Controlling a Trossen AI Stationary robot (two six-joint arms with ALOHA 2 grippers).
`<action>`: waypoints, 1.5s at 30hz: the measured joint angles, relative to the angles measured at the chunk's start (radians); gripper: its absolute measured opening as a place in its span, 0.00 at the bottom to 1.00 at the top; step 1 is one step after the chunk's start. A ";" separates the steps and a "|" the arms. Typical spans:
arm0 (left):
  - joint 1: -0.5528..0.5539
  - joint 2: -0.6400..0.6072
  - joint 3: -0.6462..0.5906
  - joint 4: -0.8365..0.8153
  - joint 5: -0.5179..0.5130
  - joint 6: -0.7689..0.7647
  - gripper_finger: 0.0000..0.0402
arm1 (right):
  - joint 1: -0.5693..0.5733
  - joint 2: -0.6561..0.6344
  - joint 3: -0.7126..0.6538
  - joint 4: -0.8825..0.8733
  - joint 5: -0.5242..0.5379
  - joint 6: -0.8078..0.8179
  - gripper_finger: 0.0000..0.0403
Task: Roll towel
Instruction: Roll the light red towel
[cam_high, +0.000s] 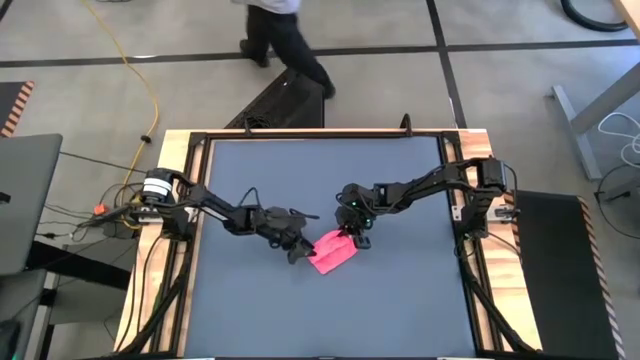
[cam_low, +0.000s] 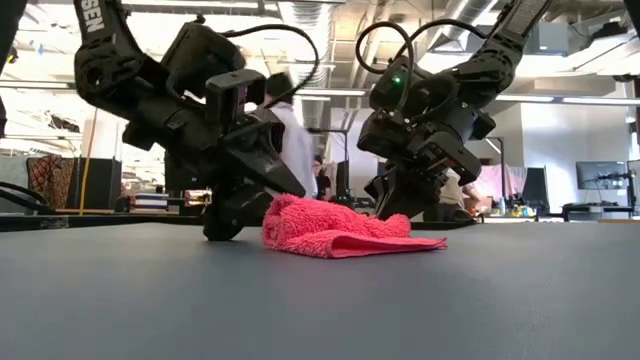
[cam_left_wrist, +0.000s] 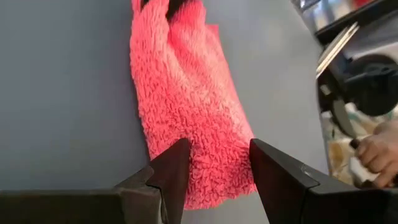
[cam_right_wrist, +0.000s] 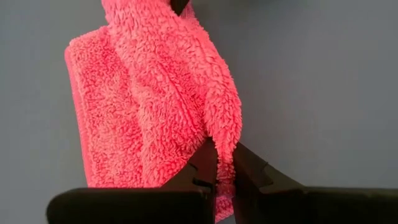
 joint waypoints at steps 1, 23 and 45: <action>-0.005 0.000 0.013 -0.044 -0.001 0.011 0.39 | 0.000 0.000 0.000 0.000 0.000 -0.002 0.12; -0.026 0.022 0.225 -0.525 -0.048 0.222 0.01 | 0.085 -0.002 0.002 0.004 0.288 -0.283 0.12; -0.109 -0.139 0.256 -0.998 -0.601 0.469 0.00 | 0.058 0.002 0.000 0.214 0.555 -0.564 0.07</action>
